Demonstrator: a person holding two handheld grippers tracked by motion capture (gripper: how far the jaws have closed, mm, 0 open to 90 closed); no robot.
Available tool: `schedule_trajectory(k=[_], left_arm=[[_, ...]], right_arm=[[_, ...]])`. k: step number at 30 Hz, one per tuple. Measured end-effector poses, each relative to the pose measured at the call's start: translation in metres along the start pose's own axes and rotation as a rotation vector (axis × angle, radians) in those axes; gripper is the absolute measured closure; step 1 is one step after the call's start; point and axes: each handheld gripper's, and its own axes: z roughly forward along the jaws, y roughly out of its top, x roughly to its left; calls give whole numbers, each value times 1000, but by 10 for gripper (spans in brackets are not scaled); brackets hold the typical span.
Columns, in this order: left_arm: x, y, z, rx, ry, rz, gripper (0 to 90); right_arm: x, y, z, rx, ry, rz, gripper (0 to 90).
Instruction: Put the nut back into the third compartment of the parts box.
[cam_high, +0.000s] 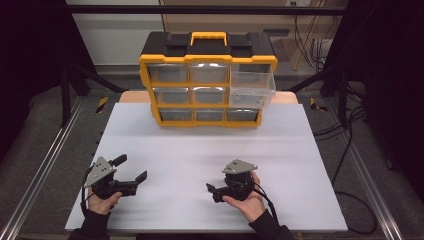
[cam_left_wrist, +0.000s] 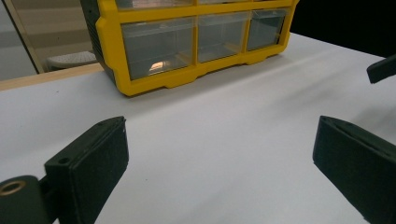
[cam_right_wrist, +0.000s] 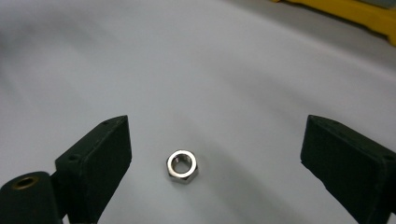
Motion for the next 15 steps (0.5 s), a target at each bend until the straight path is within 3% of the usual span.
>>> schedule_trajectory(k=[10, 15], left_arm=[[0, 0, 0, 0, 0, -1, 34], [0, 0, 0, -2, -1, -1, 34]], right_arm=[[4, -8, 13, 46, 17, -23, 215], [6, -12, 19, 80, 48, -25, 303]])
